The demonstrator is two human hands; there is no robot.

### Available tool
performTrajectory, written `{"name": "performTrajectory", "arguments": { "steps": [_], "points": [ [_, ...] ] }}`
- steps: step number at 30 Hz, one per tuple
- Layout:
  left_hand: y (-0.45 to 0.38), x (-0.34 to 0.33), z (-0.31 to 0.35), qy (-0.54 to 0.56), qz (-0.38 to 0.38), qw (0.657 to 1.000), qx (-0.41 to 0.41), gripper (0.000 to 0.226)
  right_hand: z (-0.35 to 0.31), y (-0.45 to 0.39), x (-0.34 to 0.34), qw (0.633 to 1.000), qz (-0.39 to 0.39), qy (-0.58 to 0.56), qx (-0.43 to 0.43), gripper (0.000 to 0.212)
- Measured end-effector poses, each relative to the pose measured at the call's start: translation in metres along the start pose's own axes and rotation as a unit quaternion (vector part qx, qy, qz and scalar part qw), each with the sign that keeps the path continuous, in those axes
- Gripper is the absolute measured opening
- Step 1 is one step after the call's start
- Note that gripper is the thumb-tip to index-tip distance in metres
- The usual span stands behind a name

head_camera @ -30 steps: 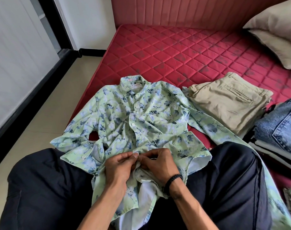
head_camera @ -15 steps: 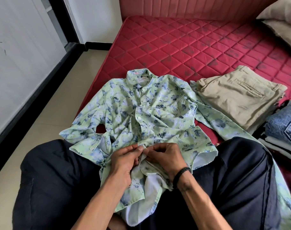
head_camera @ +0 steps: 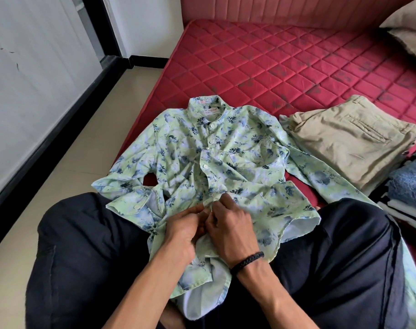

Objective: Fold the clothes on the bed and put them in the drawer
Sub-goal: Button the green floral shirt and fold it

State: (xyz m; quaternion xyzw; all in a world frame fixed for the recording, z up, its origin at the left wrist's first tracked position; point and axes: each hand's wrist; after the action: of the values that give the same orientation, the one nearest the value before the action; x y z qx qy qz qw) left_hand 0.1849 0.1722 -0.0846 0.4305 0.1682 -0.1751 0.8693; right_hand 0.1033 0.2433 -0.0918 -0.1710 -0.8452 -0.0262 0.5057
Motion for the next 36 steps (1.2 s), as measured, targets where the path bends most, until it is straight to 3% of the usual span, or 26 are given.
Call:
{"name": "performTrajectory", "arguments": {
  "steps": [2, 3, 4, 6, 7, 8, 11, 12, 17, 19, 21, 24, 25, 28, 29, 31, 32, 34, 36],
  "points": [
    [-0.001, 0.002, 0.003, 0.008, -0.013, 1.0, 0.01, 0.02, -0.002, -0.002, 0.002, 0.993, 0.003, -0.102, -0.066, 0.03],
    [-0.001, 0.005, 0.004, 0.009, -0.018, 1.0, 0.006, 0.021, 0.0, -0.005, 0.006, 0.967, 0.001, -0.219, -0.127, 0.029],
    [0.0, 0.006, 0.005, 0.007, -0.025, 1.0, 0.002, 0.02, 0.003, -0.009, 0.011, 0.908, -0.008, -0.371, -0.193, 0.027],
    [0.004, 0.007, 0.004, -0.011, -0.044, 0.999, -0.005, 0.018, 0.008, -0.012, 0.024, 0.723, -0.061, -0.621, -0.297, 0.023],
    [0.006, 0.006, 0.002, -0.027, -0.048, 0.998, -0.012, 0.018, 0.011, -0.012, 0.028, 0.681, -0.082, -0.654, -0.319, 0.021],
    [0.006, 0.006, 0.0, -0.045, -0.044, 0.998, -0.022, 0.018, 0.012, -0.012, 0.029, 0.687, -0.093, -0.643, -0.326, 0.021],
    [0.005, 0.003, -0.005, -0.082, -0.023, 0.995, -0.047, 0.019, 0.016, -0.01, 0.027, 0.875, -0.095, -0.4, -0.255, 0.015],
    [0.005, 0.002, -0.006, -0.086, -0.019, 0.995, -0.05, 0.02, 0.017, -0.01, 0.027, 0.917, -0.092, -0.322, -0.218, 0.013],
    [0.002, -0.002, -0.014, -0.071, 0.011, 0.996, -0.053, 0.022, 0.013, -0.006, 0.017, 0.991, -0.047, -0.077, -0.1, 0.018],
    [0.001, -0.004, -0.015, -0.051, 0.017, 0.997, -0.051, 0.022, 0.008, -0.003, 0.01, 0.997, -0.035, -0.02, -0.069, 0.023],
    [0.001, -0.004, -0.009, -0.018, 0.013, 0.999, -0.031, 0.024, 0.005, -0.002, 0.009, 0.998, -0.029, -0.035, -0.053, 0.024],
    [0.0, 0.0, -0.001, -0.006, -0.011, 1.0, 0.017, 0.032, 0.007, -0.004, 0.016, 0.966, -0.008, -0.227, -0.127, 0.015],
    [0.0, 0.002, 0.0, 0.003, -0.018, 0.999, 0.028, 0.032, 0.01, -0.006, 0.02, 0.926, -0.017, -0.331, -0.179, 0.012],
    [0.002, 0.006, 0.0, 0.009, -0.049, 0.998, 0.044, 0.031, 0.021, -0.011, 0.02, 0.721, -0.073, -0.618, -0.304, 0.011],
    [0.003, 0.006, 0.0, -0.004, -0.052, 0.998, 0.043, 0.03, 0.023, -0.013, 0.02, 0.692, -0.089, -0.638, -0.326, 0.009],
    [0.002, 0.01, 0.002, -0.136, -0.036, 0.99, 0.002, 0.03, 0.026, -0.017, 0.02, 0.709, -0.123, -0.603, -0.345, 0.006],
    [0.0, 0.013, 0.004, -0.265, -0.03, 0.963, -0.041, 0.031, 0.026, -0.019, 0.023, 0.73, -0.157, -0.57, -0.344, 0.007],
    [-0.004, 0.015, 0.019, -0.493, -0.036, 0.861, -0.122, 0.032, 0.027, -0.028, 0.034, 0.792, -0.242, -0.464, -0.314, 0.013],
    [-0.017, 0.01, 0.046, -0.571, -0.05, 0.796, -0.194, 0.036, 0.034, -0.051, 0.05, 0.863, -0.271, -0.339, -0.258, 0.017]
  ]
}}
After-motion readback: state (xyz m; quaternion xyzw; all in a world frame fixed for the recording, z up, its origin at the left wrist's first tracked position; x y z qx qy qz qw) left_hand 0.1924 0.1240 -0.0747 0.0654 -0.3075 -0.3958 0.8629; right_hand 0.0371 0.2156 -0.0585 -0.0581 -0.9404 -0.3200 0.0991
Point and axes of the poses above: each hand's wrist, its own y-axis away from the middle knuckle, its own x-axis out of the back of the hand, z = x × y, and after that the axes turned 13 degrees about -z, right-handed
